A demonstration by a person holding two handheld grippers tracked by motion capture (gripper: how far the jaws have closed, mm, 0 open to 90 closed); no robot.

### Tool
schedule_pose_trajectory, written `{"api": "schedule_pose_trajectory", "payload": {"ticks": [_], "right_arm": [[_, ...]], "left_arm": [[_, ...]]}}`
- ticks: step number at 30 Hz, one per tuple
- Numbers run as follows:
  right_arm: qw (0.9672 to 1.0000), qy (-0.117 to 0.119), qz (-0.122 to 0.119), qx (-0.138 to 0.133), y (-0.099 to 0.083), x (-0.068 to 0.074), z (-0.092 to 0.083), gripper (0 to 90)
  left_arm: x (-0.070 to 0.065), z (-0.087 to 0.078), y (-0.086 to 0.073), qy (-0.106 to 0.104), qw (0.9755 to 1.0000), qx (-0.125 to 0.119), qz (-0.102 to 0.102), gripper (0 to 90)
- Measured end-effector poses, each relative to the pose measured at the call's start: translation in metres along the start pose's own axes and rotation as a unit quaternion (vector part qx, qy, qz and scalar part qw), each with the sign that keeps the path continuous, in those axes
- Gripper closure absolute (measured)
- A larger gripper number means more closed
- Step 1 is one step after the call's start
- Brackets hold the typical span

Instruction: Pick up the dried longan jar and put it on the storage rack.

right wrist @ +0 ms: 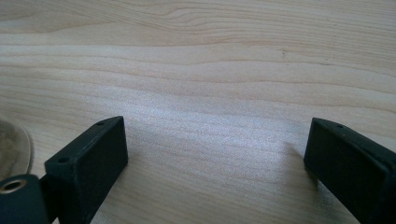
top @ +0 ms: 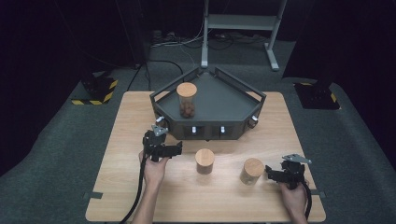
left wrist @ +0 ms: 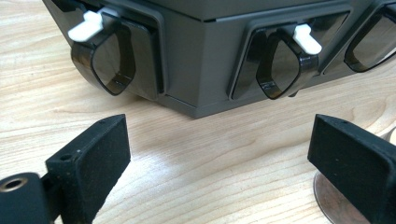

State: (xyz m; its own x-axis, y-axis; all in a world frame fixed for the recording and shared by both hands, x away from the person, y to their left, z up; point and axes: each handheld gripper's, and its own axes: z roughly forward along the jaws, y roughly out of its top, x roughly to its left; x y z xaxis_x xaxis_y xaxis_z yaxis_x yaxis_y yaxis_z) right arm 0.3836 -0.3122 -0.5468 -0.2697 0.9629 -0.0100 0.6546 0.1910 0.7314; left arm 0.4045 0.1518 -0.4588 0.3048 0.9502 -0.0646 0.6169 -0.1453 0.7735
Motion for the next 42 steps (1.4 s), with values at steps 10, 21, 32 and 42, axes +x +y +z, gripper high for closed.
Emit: {"api": "schedule_pose_trajectory", "payload": {"ticks": [10, 21, 32, 42], "right_arm": [[1.0000, 0.000, 0.000, 0.000, 0.000, 0.000, 0.000, 6.0], [1.0000, 0.000, 0.000, 0.000, 0.000, 0.000, 0.000, 6.0], [1.0000, 0.000, 0.000, 0.000, 0.000, 0.000, 0.000, 6.0], [1.0000, 0.000, 0.000, 0.000, 0.000, 0.000, 0.000, 6.1]], "left_arm": [[0.004, 0.004, -0.011, 0.000, 0.9999, 0.003, -0.013, 5.9], [0.005, 0.012, -0.023, 0.001, 0.9998, 0.010, -0.019, 5.8], [0.006, 0.019, -0.035, 0.003, 0.9996, 0.023, -0.018, 5.5], [0.008, 0.026, -0.048, 0.009, 0.9992, 0.022, -0.032, 5.5]]}}
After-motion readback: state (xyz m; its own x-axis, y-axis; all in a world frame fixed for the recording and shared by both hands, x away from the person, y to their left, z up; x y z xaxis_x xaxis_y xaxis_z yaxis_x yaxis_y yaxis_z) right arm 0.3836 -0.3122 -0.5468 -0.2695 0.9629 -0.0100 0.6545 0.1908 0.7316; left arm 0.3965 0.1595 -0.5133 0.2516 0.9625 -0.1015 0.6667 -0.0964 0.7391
